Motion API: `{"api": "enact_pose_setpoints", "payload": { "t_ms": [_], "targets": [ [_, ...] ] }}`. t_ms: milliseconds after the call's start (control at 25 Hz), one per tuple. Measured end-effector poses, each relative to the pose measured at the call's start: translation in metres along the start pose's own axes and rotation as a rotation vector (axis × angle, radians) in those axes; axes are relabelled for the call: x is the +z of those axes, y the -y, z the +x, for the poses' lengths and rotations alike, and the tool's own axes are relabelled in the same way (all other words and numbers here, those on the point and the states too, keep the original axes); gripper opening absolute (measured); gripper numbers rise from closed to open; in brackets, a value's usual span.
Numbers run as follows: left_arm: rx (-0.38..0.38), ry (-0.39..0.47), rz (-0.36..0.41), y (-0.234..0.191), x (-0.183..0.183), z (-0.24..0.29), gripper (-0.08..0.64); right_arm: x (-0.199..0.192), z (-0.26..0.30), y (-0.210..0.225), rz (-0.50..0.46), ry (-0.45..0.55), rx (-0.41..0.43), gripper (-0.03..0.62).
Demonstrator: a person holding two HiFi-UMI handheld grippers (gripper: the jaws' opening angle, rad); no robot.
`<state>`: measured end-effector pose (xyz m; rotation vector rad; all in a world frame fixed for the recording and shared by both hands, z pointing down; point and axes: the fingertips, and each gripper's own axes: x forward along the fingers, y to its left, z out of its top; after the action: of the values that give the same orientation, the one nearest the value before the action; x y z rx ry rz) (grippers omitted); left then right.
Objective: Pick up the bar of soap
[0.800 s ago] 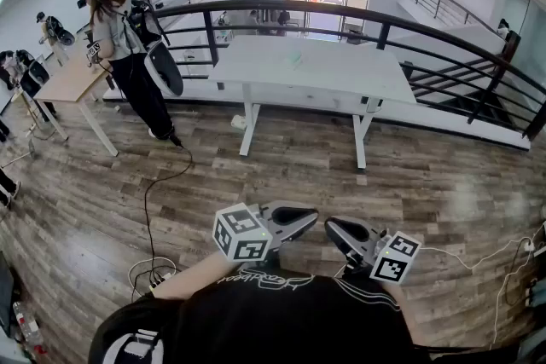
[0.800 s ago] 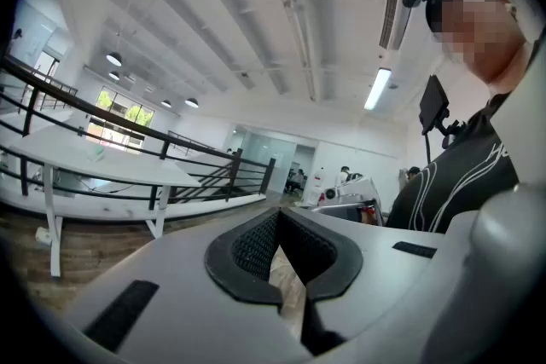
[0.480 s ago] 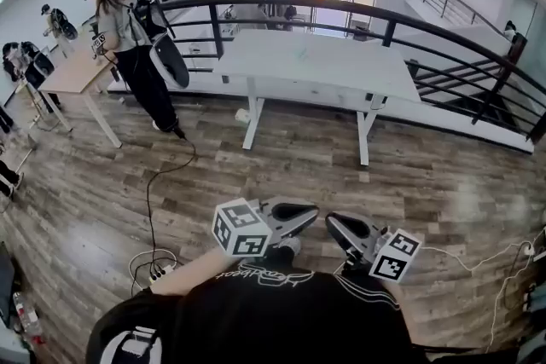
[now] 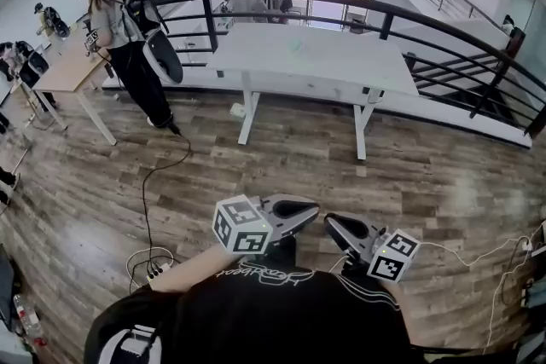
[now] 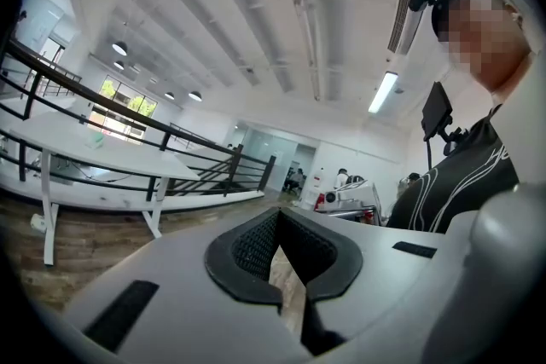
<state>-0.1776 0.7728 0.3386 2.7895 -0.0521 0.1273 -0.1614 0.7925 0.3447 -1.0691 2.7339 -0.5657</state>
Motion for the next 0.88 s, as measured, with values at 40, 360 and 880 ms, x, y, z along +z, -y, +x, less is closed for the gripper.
{"api": "enact_pose_setpoints", "payload": {
  "t_ms": [40, 360, 880],
  "targets": [
    [-0.003, -0.001, -0.001, -0.003, -0.001, 0.001, 0.008, 0.000, 0.002, 0.003, 0.001, 0.000, -0.001, 0.018],
    [0.014, 0.023, -0.041, -0.062, 0.005, 0.004, 0.008, 0.007, 0.036, 0.052, 0.022, -0.011, -0.023, 0.018],
    [0.052, 0.020, -0.110, -0.245, 0.073, 0.037, 0.008, 0.074, 0.145, 0.196, 0.082, -0.015, 0.017, 0.018]
  ]
}}
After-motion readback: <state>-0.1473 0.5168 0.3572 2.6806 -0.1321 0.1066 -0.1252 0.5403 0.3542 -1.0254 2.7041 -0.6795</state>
